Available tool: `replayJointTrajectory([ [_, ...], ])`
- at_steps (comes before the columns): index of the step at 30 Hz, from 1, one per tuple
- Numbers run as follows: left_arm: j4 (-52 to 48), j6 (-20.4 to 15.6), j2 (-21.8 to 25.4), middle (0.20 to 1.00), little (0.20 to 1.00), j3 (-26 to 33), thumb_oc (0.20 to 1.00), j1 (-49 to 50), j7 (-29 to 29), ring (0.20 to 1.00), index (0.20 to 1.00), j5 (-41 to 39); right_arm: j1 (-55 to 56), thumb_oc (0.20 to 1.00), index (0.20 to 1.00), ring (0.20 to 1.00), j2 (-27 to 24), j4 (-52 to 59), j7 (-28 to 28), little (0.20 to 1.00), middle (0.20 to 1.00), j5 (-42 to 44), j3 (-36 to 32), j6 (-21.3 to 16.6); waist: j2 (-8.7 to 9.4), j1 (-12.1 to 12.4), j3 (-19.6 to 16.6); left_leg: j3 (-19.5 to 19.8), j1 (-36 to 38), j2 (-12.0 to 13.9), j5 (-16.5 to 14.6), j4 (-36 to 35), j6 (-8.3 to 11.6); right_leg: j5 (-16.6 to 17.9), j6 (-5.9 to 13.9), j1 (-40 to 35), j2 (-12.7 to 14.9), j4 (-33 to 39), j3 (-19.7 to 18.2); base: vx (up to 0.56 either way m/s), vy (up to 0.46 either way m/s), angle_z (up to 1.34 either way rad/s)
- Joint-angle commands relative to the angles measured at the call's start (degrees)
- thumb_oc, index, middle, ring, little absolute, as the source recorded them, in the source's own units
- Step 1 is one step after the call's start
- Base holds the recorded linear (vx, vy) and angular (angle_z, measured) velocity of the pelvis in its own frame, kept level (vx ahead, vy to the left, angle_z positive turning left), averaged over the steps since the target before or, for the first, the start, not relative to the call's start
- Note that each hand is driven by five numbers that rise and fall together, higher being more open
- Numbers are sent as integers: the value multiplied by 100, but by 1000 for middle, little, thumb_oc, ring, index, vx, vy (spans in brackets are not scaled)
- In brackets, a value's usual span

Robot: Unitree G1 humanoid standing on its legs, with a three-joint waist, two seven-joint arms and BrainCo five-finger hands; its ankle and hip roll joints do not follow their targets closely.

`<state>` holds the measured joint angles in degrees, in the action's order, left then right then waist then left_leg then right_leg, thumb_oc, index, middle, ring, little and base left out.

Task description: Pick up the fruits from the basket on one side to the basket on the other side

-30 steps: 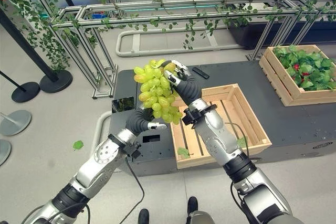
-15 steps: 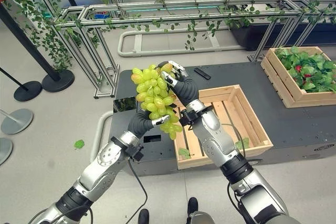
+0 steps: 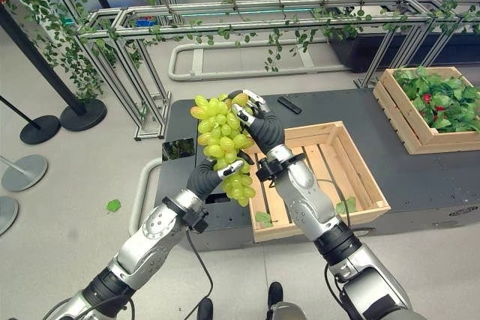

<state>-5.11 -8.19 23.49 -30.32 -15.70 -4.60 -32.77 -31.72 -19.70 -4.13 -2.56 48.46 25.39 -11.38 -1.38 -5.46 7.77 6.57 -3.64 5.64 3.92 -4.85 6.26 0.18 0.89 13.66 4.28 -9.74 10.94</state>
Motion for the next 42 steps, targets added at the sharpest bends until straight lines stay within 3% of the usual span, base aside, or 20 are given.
replayJointTrajectory([
  [1,-247,-405,-32,200,200,19,200,-276,-40,200,200,-101,-210,200,200,200,428,549,-84,200,200,-20,-92,-371,423,-5,-132,97,463,-229,-664,22,-343,-31,829,-128,559,-164,-175,0,0,0],
  [2,-248,-407,-30,200,200,17,200,-266,-51,200,200,-104,-202,219,219,219,405,553,-72,219,219,-54,-100,-369,424,-8,-132,97,463,-227,-663,23,-342,-31,831,-124,562,-163,-169,0,0,0],
  [3,-251,-406,-33,200,200,22,200,-255,-51,200,200,-114,-195,373,373,373,396,559,-74,373,373,-58,-107,-362,427,-7,-133,96,465,-226,-663,23,-341,-28,833,-123,566,-164,-167,0,0,0],
  [4,-271,-411,-32,200,200,51,200,-223,-45,200,200,-116,-174,1000,1000,1000,374,568,-67,1000,1000,-69,-125,-354,430,-7,-138,98,470,-226,-664,26,-339,-27,833,-125,568,-171,-169,0,0,0],
  [18,-438,-522,30,200,200,397,200,38,-68,200,200,-139,10,1000,1000,1000,-16,553,-49,1000,1000,-531,-461,-392,441,12,-170,86,482,-218,-677,34,-331,-44,834,-134,560,-167,-169,0,0,0],
  [28,-461,-616,21,200,200,1114,200,699,-219,200,200,-461,1016,1000,1000,1000,-631,580,-206,1000,1000,-299,-1677,-554,431,-9,-215,90,488,-211,-689,38,-318,-33,848,-164,548,-109,-156,1,-1,1],
  [34,-480,-691,7,200,200,1577,200,1020,-233,200,200,-613,1504,1000,1000,1000,-682,551,-184,1000,1000,-254,-2277,-645,416,-27,-232,97,498,-216,-697,38,-312,-41,848,-190,532,-90,-148,0,0,0],
  [42,-430,-954,-57,200,200,2686,200,1625,-86,200,200,-482,2448,1000,1000,1000,-540,692,-138,1000,1000,-647,-3165,-820,373,-6,-286,141,519,-220,-701,42,-304,-73,837,-266,526,-77,-84,0,0,0],
])
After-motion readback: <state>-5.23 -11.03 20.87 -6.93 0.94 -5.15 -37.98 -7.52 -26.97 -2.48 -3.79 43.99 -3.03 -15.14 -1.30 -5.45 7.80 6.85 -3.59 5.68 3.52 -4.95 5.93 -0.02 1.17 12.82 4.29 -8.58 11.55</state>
